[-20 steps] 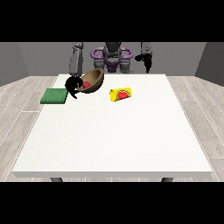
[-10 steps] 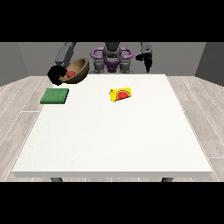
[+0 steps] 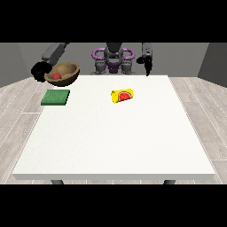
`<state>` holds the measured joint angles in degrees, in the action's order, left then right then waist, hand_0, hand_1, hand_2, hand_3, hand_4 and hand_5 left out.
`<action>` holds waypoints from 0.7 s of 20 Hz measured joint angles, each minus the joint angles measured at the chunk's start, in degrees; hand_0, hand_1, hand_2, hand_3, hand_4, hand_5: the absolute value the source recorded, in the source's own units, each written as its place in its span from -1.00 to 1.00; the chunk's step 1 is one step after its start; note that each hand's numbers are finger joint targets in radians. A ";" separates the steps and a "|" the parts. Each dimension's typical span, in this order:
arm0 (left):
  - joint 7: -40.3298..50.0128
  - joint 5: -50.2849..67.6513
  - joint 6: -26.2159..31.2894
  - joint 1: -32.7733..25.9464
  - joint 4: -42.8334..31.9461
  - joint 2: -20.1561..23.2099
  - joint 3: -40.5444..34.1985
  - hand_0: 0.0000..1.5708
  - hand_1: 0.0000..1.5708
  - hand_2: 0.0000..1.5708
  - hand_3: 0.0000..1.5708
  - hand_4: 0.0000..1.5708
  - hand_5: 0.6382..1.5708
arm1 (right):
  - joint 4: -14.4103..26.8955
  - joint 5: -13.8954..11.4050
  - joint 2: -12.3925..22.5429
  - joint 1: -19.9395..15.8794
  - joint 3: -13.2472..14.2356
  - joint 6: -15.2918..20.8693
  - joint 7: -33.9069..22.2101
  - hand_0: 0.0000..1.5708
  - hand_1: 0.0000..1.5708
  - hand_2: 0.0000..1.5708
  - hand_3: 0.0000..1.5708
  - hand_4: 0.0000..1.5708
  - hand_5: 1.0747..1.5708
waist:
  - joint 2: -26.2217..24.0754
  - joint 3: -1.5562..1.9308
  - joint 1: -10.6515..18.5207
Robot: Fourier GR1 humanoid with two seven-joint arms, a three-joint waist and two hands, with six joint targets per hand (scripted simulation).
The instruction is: Pick the cup and pour the ball into the bowl, then pick the bowl and place it on the pad
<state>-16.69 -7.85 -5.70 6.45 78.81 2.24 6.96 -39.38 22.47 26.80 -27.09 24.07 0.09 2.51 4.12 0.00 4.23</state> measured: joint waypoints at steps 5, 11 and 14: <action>-4.50 -0.86 -0.33 0.01 -1.95 -0.93 0.12 -1.00 -1.00 -1.00 -1.00 0.50 0.53 | 2.98 2.00 2.84 -0.24 2.15 -3.03 1.58 1.00 1.00 1.00 -0.08 0.18 0.75 | 3.19 0.01 0.54; -5.97 -1.67 -0.55 -0.13 1.04 -1.37 1.42 -1.00 -1.00 -1.00 -1.00 0.49 0.54 | 9.13 3.61 7.11 -0.32 4.89 -8.03 6.32 0.97 0.97 1.00 -0.07 -0.02 0.79 | 7.67 0.04 2.37; -5.99 -1.98 -0.93 -0.14 2.43 -1.43 2.11 -1.00 -1.00 -1.00 -1.00 0.49 0.55 | 10.77 2.63 8.52 0.10 5.27 -6.32 9.35 0.89 0.89 1.00 -0.15 -1.00 0.98 | 9.47 0.06 2.78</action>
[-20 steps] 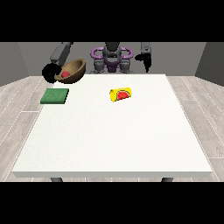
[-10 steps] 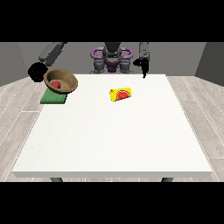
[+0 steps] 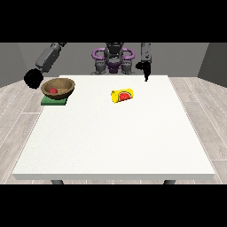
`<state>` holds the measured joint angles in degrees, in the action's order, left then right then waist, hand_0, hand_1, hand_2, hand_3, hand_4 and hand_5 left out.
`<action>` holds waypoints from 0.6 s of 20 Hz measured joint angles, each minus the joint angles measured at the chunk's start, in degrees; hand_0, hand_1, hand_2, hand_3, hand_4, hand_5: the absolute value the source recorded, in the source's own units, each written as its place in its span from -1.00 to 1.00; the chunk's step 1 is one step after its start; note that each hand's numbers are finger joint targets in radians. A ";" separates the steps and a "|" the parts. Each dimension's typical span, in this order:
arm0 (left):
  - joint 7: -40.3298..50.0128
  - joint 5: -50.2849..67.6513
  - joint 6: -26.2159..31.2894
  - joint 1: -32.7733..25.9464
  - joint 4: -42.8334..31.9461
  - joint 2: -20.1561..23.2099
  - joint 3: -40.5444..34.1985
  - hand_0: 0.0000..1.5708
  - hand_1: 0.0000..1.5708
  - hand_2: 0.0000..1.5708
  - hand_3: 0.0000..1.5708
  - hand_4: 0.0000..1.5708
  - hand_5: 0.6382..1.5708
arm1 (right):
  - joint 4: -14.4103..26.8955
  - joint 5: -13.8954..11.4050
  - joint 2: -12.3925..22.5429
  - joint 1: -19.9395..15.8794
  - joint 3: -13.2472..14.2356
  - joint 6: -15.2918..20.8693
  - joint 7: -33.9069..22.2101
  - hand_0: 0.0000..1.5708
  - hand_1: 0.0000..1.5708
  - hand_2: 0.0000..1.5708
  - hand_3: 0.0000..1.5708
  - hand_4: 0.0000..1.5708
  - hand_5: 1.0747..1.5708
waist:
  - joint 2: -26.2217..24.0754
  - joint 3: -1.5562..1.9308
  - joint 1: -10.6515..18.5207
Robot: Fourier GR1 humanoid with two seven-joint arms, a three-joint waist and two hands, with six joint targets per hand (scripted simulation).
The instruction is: Pick the cup and pour the ball into the bowl, then pick the bowl and place it on the pad
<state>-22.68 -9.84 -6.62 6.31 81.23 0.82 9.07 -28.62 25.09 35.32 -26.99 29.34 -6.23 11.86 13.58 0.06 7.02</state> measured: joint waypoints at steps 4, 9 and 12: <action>-0.70 0.49 0.69 -0.74 0.49 0.51 -0.38 -1.00 -1.00 -1.00 -1.00 0.48 0.55 | 0.51 -2.78 3.46 0.93 -0.74 3.48 2.35 0.62 0.62 0.77 0.75 -1.00 1.00 | 0.53 -0.01 0.37; -3.30 0.21 -3.41 -1.34 -3.39 -0.35 3.54 -1.00 -1.00 -1.00 -1.00 0.54 0.54 | -0.49 -5.09 3.94 -1.56 -2.99 6.06 2.13 0.37 0.37 0.22 0.21 -0.61 0.97 | -0.47 -0.05 -0.42; -5.54 1.76 -8.05 -2.79 -6.13 -0.58 8.88 -1.00 -1.00 -1.00 -1.00 0.54 0.50 | -1.31 -5.10 2.61 -3.31 -4.05 5.01 1.34 -0.24 -0.24 -0.24 -0.21 -0.09 0.18 | -1.20 -0.07 -1.41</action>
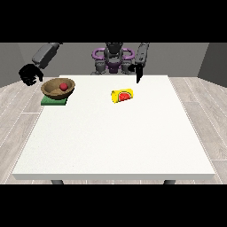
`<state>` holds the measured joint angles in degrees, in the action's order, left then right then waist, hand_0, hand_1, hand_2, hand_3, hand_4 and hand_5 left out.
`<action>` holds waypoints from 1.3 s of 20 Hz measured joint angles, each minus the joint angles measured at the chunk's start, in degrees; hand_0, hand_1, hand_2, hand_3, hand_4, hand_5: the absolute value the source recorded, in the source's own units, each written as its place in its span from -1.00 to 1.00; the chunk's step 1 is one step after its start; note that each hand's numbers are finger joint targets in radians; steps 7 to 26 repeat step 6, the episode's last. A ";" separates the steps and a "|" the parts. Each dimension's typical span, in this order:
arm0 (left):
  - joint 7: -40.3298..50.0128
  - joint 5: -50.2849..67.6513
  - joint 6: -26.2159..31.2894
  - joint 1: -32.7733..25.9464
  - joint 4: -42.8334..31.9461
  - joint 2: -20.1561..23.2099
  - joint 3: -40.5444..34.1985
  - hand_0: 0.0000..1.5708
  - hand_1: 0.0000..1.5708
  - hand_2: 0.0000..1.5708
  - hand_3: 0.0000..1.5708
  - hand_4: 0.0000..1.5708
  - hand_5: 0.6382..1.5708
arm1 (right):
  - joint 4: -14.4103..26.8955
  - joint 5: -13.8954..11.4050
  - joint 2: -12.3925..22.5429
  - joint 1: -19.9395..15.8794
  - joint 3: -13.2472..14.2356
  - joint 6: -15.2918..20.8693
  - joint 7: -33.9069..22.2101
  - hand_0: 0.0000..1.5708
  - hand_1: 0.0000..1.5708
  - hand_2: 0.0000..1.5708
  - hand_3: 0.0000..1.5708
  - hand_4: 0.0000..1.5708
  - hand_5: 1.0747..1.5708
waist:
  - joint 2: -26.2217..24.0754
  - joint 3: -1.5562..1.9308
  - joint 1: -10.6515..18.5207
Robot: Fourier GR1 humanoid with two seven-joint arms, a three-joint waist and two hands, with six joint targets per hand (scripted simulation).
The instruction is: Pick the cup and pour the ball into the bowl, then pick the bowl and place it on the pad
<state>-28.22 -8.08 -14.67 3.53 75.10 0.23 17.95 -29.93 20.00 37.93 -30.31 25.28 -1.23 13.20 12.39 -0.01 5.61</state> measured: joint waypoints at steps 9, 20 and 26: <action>-0.55 3.54 -7.85 0.16 -4.18 -0.17 7.16 -1.00 -1.00 -1.00 -1.00 0.55 0.51 | -1.31 0.41 0.84 -1.95 -1.51 -4.26 -4.41 -1.00 -1.00 -0.26 -0.04 -0.09 -1.00 | -2.49 0.00 -2.29; -0.55 3.54 -7.85 0.16 -4.18 -0.17 7.16 -1.00 -1.00 -1.00 -1.00 0.55 0.51 | -1.31 0.41 0.84 -1.95 -1.51 -4.26 -4.41 -1.00 -1.00 -0.26 -0.04 -0.09 -1.00 | -2.49 0.00 -2.29; -0.55 3.54 -7.85 0.16 -4.18 -0.17 7.16 -1.00 -1.00 -1.00 -1.00 0.55 0.51 | -1.31 0.41 0.84 -1.95 -1.51 -4.26 -4.41 -1.00 -1.00 -0.26 -0.04 -0.09 -1.00 | -2.49 0.00 -2.29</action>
